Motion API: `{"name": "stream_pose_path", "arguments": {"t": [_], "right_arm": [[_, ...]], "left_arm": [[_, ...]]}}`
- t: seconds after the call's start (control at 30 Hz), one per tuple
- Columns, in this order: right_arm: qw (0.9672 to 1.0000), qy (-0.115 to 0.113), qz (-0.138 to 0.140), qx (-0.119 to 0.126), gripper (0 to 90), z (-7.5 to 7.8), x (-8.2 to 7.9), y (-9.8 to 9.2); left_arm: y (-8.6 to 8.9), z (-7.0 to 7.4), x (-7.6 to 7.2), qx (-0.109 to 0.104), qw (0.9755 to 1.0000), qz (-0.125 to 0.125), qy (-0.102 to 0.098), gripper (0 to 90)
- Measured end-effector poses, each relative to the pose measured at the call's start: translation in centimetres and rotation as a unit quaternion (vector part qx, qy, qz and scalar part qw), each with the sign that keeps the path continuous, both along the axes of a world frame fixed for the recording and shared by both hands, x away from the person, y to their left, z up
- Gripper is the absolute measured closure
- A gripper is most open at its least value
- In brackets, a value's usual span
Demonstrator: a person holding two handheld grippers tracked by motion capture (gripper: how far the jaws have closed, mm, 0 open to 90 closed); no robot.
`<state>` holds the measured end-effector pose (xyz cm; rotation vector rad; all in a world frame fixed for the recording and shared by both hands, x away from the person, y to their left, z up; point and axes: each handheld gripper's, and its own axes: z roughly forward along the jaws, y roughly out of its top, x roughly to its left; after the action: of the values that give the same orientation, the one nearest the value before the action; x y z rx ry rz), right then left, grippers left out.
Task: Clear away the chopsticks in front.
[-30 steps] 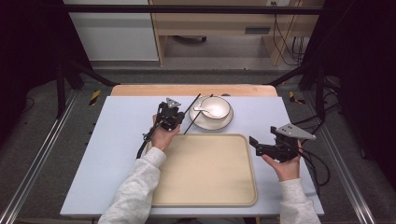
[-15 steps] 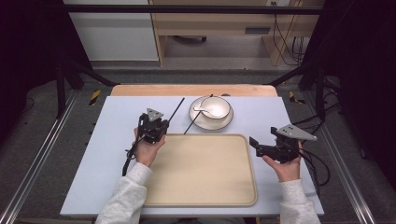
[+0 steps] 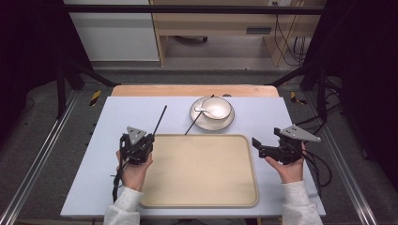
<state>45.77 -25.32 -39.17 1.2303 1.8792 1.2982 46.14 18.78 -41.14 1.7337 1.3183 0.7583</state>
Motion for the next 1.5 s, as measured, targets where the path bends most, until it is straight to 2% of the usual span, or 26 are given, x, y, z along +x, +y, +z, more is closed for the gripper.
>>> {"name": "stream_pose_path", "arguments": {"t": [0.07,0.17,0.37,0.43,0.5,0.7,0.77,0.93,1.07,1.1,1.5], "right_arm": [[1.0000,-0.001,-0.001,0.001,6.7,0.0,0.0,0.0],[1.0000,0.000,-0.001,0.000,6.6,0.0,0.0,0.1],[1.0000,0.000,0.001,-0.001,6.5,0.0,-0.1,0.3],[1.0000,0.001,0.002,-0.002,6.5,0.0,-0.1,0.4],[1.0000,0.000,0.002,-0.003,6.5,0.0,-0.1,0.4],[1.0000,0.003,0.003,-0.005,6.6,-0.1,0.0,0.6],[1.0000,0.004,0.004,-0.005,6.6,-0.2,0.0,0.6],[0.9999,0.005,0.006,-0.009,6.6,-0.3,0.1,0.8],[0.9999,0.007,0.007,-0.007,6.6,-0.3,0.1,0.9],[0.9999,0.008,0.007,-0.008,6.6,-0.4,0.1,0.9],[0.9999,0.009,0.007,-0.010,6.6,-0.5,0.2,1.0]], "left_arm": [[0.2,-0.4,-1.0,0.004,1.0000,0.007,-0.002,86.0],[0.6,-1.0,-2.2,-0.017,0.9997,0.015,0.003,86.0],[1.0,-2.0,-4.0,-0.023,0.9993,0.027,0.008,86.0],[1.1,-2.1,-4.7,-0.036,0.9989,0.031,0.007,86.0],[1.0,-2.4,-5.3,-0.031,0.9988,0.039,0.004,86.0],[0.5,-3.9,-6.6,-0.038,0.9981,0.045,0.014,86.0],[0.3,-4.5,-6.7,-0.035,0.9981,0.046,0.024,86.0],[-0.2,-5.5,-6.6,-0.026,0.9977,0.053,0.034,86.0],[-0.6,-6.0,-6.4,-0.010,0.9973,0.058,0.044,86.0],[-0.7,-6.3,-6.3,-0.009,0.9969,0.058,0.053,86.0],[-1.2,-7.0,-5.8,0.005,0.9951,0.059,0.080,85.7]]}}
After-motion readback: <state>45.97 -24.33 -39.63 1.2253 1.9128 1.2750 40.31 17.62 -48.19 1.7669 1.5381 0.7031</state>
